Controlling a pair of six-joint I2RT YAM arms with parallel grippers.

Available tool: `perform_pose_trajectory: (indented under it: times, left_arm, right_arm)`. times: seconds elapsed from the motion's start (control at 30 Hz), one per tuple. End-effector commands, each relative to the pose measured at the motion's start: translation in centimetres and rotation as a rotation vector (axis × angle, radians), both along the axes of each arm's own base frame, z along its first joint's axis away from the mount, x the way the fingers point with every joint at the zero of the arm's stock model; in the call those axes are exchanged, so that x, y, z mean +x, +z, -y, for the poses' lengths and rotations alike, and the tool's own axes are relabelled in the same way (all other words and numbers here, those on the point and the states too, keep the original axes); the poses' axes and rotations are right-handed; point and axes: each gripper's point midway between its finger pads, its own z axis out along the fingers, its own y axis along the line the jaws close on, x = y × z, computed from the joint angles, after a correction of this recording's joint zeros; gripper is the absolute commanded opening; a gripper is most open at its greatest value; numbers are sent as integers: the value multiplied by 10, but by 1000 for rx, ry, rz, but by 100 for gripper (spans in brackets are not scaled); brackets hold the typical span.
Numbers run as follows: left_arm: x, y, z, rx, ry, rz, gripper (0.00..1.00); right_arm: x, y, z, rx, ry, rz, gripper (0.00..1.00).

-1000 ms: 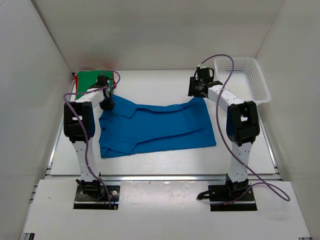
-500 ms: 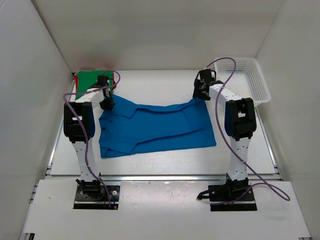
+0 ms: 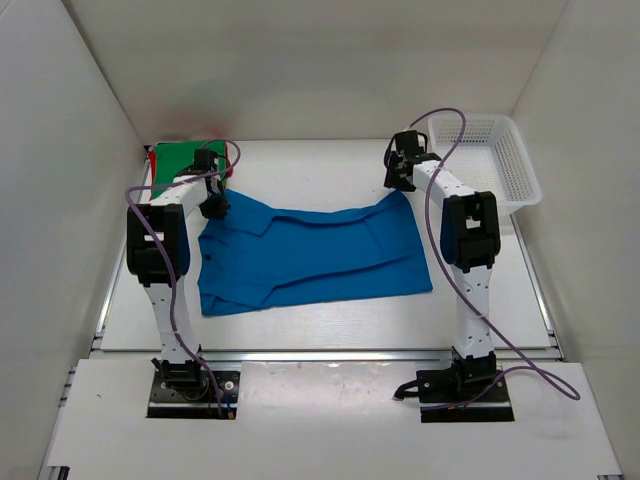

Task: Fold and stack the t-shirts
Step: Grap the side of the flattened tshirt furthest away from the robot with both arms, then fold the other side of the tshirt into a rectangle

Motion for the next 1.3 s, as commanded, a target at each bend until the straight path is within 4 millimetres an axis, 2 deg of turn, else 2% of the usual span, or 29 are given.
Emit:
perform_pose_trajectory:
  times: [0.0,0.07,0.1,0.17,0.2,0.27,0.33,0.43,0.47,0.57,0.6,0.63,0.7,0.77,0.8,0.83,0.87,0.93,0.97,1.07,1.13,1.27]
  left_arm:
    - [22,62,9,-28,-18,146,0]
    - [24,68,11,-31,-23,155,0]
    - [25,69,11,-32,-24,153,0]
    - [23,70,11,-33,-29,145,0]
    - [26,77,14,-34,-37,162,0]
    - [26,80,14,-42,-37,166,0]
    - [26,84,14,-45,-36,176,0]
    - [25,92,12,-50,-35,186,0]
    - [26,98,14,-54,-39,201,0]
    - [25,112,13,-60,-41,218,0]
    - [24,116,14,-63,-41,221,0]
    - [21,115,12,-59,-41,214,0]
    - [16,118,11,-60,-43,213,0]
    - [11,121,9,-64,-41,218,0]
    - [4,121,11,-66,-47,208,0]
    - [-2,121,12,-72,-49,207,0]
    - [-5,121,13,-76,-53,201,0]
    - [-18,126,17,-78,-61,203,0]
    - [-23,125,21,-71,-77,193,0]
    - [-47,134,32,-69,-93,202,0]
    - [-69,134,38,-93,-107,200,0]
    - [-101,138,34,-107,-105,203,0]
  right_arm:
    - [11,10,4,-18,-24,23,34]
    - [10,11,1,-14,-13,19,27]
    - [11,11,1,-13,-14,19,17]
    - [11,15,2,-11,-9,19,4]
    - [6,9,4,-12,-14,-3,0]
    - [9,20,4,-15,-13,23,0]
    - [7,21,5,-21,-14,24,0]
    - [4,38,5,-25,-2,47,0]
    - [0,37,3,-31,4,39,0]
    - [-7,64,-2,-20,28,92,0]
    - [-11,64,0,-21,26,93,0]
    - [-12,75,-1,-21,41,117,0]
    - [-22,79,-3,-22,84,131,0]
    - [-30,93,-2,-16,104,155,1]
    - [-33,92,-6,-14,125,158,0]
    - [-40,91,-1,-17,120,149,1]
    - [-44,98,-1,-9,134,165,0]
    - [-56,96,4,-12,129,153,0]
    - [-62,103,4,-13,139,164,0]
    - [-85,92,15,5,128,151,0]
    - [-92,95,13,25,147,168,0]
    - [-118,85,25,20,140,141,0]
